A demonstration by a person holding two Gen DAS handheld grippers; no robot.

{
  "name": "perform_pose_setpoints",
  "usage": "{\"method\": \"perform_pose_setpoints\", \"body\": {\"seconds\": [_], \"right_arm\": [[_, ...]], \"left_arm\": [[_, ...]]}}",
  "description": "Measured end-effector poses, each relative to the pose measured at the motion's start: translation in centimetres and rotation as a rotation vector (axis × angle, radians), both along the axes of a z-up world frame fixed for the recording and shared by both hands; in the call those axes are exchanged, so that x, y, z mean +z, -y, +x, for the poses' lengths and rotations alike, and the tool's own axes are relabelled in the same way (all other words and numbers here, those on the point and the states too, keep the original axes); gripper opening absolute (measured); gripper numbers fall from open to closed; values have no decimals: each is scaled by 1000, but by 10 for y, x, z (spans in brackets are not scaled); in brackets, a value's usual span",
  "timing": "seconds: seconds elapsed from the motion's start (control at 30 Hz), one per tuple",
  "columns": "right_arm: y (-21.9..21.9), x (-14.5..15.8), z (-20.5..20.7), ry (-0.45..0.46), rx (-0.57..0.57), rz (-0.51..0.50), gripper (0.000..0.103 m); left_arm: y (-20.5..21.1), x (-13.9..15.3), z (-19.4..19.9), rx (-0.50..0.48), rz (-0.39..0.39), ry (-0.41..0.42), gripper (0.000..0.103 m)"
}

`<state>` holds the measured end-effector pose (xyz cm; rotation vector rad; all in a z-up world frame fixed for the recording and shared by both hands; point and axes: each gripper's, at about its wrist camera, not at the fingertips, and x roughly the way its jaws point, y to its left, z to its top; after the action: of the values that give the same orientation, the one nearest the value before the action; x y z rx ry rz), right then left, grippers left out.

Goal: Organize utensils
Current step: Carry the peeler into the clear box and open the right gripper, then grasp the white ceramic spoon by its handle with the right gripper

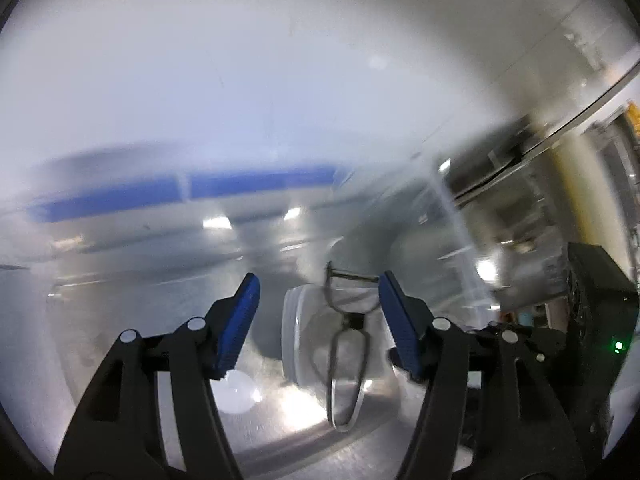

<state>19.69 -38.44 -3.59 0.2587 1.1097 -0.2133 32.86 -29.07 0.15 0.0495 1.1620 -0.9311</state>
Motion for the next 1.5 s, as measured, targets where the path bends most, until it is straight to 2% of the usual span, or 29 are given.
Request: {"method": "perform_pose_setpoints", "body": {"seconds": [0.07,0.13,0.2,0.27,0.37,0.43,0.5,0.57,0.6,0.7,0.77,0.87,1.0,1.1,1.2,1.3,1.37,1.4,1.5], "right_arm": [[-22,26,-32,69,64,3,28],[-56,40,-63,119,167,74,30],[-100,36,-91,120,299,168,46],[-151,8,-111,60,416,246,47],[-212,-47,-118,-82,525,238,47],[-245,-92,-115,-178,539,195,45],[-261,-122,-110,-232,510,172,44],[-265,-137,-109,-276,484,202,44],[-268,-144,-110,-308,476,261,44],[-281,-153,-121,-370,445,330,44],[-287,-147,-138,-388,456,351,44],[-305,-143,-139,-393,468,278,45],[-325,-139,-139,-365,510,154,44],[-336,-141,-143,-344,556,52,30],[-321,-137,-154,-350,559,34,23],[-297,-134,-161,-368,520,109,22],[-274,-138,-165,-394,474,223,21],[-258,-141,-168,-413,436,315,21],[-224,-141,-185,-408,361,492,16]], "left_arm": [[-27,29,-16,12,-52,66,59],[-73,64,-46,38,-109,154,60],[-120,88,-80,73,-154,225,66],[-167,99,-110,122,-192,262,73],[-239,91,-152,238,-216,249,73],[-284,72,-173,344,-173,218,73],[-324,48,-189,429,-115,168,73],[-344,24,-205,448,-73,120,73],[-354,12,-218,447,-41,101,73],[-369,-18,-246,470,17,69,73],[-385,-29,-252,509,3,26,73],[-401,-36,-258,553,-20,-4,73],[-409,-41,-263,555,-37,-17,73],[-404,-43,-264,538,-51,-41,73],[-391,-50,-264,502,-64,-80,73],[-369,-61,-263,449,-105,-151,73],[-352,-73,-263,416,-145,-229,73],[-347,-77,-263,409,-158,-256,73],[-321,-101,-264,363,-207,-401,73]]}}
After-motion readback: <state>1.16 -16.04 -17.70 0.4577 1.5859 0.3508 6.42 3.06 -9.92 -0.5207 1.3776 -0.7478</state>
